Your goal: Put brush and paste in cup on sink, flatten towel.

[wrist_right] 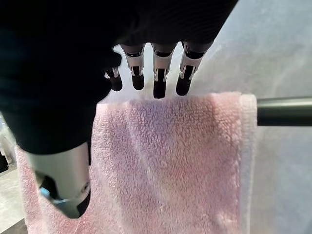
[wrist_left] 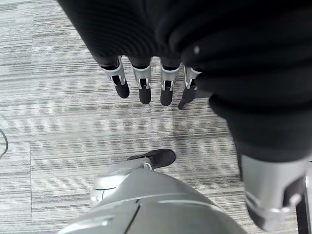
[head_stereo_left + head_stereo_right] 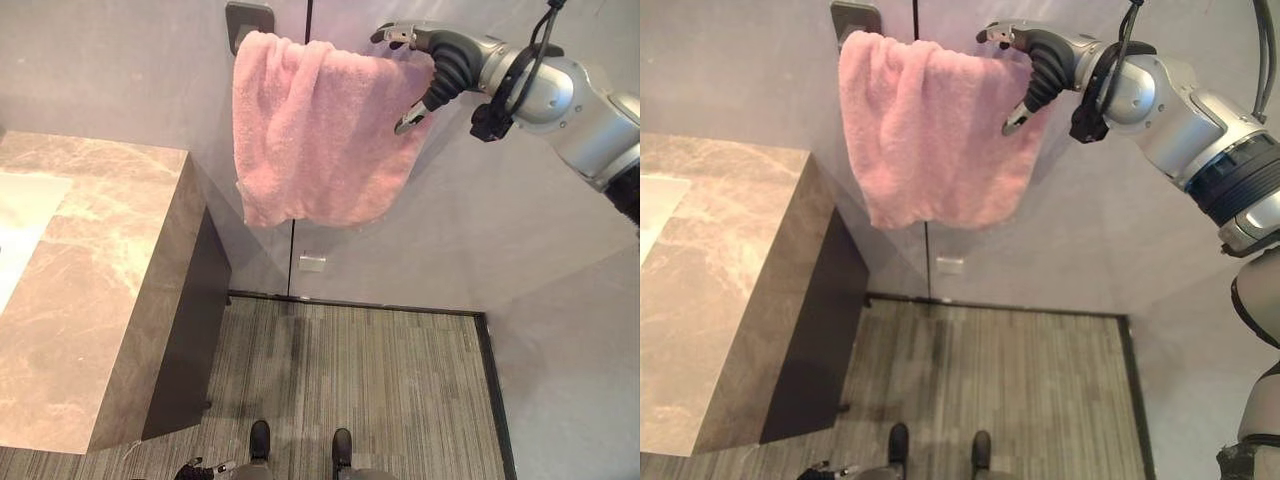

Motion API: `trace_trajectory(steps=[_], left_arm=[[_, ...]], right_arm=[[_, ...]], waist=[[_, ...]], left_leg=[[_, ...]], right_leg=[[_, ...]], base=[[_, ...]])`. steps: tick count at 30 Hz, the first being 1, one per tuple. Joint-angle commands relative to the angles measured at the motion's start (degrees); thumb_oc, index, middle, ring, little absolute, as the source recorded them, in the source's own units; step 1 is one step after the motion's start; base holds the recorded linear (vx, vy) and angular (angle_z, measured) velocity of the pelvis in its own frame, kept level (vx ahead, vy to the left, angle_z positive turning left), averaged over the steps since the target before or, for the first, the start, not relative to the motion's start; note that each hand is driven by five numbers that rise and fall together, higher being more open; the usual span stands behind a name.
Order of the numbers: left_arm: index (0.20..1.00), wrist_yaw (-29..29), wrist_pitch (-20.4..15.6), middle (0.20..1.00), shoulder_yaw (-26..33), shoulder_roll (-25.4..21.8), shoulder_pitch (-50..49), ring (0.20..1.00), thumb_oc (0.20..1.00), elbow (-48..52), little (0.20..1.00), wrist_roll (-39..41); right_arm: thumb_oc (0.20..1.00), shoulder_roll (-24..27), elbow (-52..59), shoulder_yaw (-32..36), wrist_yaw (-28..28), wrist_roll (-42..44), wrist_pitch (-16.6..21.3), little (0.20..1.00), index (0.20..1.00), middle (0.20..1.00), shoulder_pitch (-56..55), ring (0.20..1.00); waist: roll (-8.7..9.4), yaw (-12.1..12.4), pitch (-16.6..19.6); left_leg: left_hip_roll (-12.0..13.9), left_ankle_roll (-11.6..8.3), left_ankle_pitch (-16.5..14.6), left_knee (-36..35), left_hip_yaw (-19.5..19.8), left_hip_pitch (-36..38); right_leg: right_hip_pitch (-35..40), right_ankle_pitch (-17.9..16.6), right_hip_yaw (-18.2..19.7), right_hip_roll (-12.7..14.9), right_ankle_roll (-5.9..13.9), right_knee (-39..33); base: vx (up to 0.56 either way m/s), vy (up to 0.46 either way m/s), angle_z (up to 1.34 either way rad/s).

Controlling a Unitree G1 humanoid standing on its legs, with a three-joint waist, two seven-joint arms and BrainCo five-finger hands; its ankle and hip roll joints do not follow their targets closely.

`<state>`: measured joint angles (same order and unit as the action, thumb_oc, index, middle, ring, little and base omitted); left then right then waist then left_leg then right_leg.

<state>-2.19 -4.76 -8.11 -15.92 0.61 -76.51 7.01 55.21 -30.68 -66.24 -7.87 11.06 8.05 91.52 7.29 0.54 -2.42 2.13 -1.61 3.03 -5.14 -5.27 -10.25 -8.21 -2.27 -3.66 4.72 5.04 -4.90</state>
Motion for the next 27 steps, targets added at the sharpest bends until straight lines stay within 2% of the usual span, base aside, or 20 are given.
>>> trace_trajectory(steps=[1, 10, 11, 12, 25, 27], left_arm=[[1.0, 0.0, 0.1, 1.0, -2.3, -3.2, 2.8, 1.0, 1.0, -2.3, 1.0, 2.2], [1.0, -0.4, 0.0, 1.0, -2.9, -3.1, 3.5, 1.0, 1.0, -2.1, 1.0, 2.9], [1.0, -0.5, 0.0, 1.0, -3.1, -2.9, 3.7, 1.0, 1.0, -2.1, 1.0, 3.1], [1.0, -0.5, 0.0, 1.0, -3.3, -2.8, 3.7, 1.0, 1.0, -2.1, 1.0, 3.2], [1.0, -0.9, -0.3, 1.0, -3.8, -2.4, 4.4, 1.0, 1.0, -1.8, 1.0, 3.8], [1.0, -0.9, -0.3, 1.0, -4.0, -2.4, 4.6, 1.0, 1.0, -1.8, 1.0, 3.9]], right_arm=[[1.0, -1.2, -7.2, 0.2, 1.1, 1.1, -0.8, 1.0, 1.0, 1.0, 8.6, 1.0], [1.0, -2.4, -8.9, 1.4, 1.7, 0.2, -1.3, 1.0, 1.0, 1.0, 8.6, 1.0], [0.736, -2.6, -9.6, 2.0, 2.3, 0.1, -1.3, 0.736, 0.736, 0.736, 8.4, 0.736], [0.595, -2.7, -9.9, 2.4, 2.4, -0.1, -1.4, 0.595, 0.595, 0.595, 8.3, 0.595], [0.598, -3.3, -10.7, 3.3, 3.2, -1.7, -1.3, 0.598, 0.598, 0.598, 8.0, 0.598], [0.658, -3.2, -10.6, 3.5, 3.3, -1.8, -1.3, 0.658, 0.658, 0.658, 7.9, 0.658]], waist=[[3.08, 0.7, -1.4], [3.28, 0.7, -1.6], [3.31, 0.7, -1.6], [3.3, 0.7, -1.7], [3.26, 0.7, -2.5], [3.23, 0.7, -2.6]], left_leg=[[3.8, -3.82, 0.9, 0.1, 2.6, -2.3], [3.9, -3.78, 0.8, 0.1, 2.7, -2.4], [3.9, -3.78, 0.8, 0.1, 2.7, -2.4], [3.9, -3.8, 0.8, 0.1, 2.8, -2.5], [4.1, -3.86, 0.8, 0.1, 2.9, -3.0], [4.1, -3.87, 0.8, 0.1, 3.0, -3.1]], right_leg=[[-1.3, -4.6, 0.2, 7.4, 5.94, -0.1], [-1.2, -4.5, 0.2, 7.2, 5.89, -0.1], [-1.3, -4.5, 0.3, 7.2, 5.86, -0.1], [-1.3, -4.5, 0.3, 7.2, 5.84, -0.1], [-1.7, -4.5, 0.3, 7.0, 5.85, -0.1], [-1.7, -4.4, 0.3, 7.0, 5.84, -0.1]], base=[[0.0, 0.0, 0.0], [0.0, 0.0, 0.0], [0.0, 0.0, 0.0], [0.0, 0.0, 0.0], [0.0, 0.0, 0.0], [0.0, 0.0, 0.0]])
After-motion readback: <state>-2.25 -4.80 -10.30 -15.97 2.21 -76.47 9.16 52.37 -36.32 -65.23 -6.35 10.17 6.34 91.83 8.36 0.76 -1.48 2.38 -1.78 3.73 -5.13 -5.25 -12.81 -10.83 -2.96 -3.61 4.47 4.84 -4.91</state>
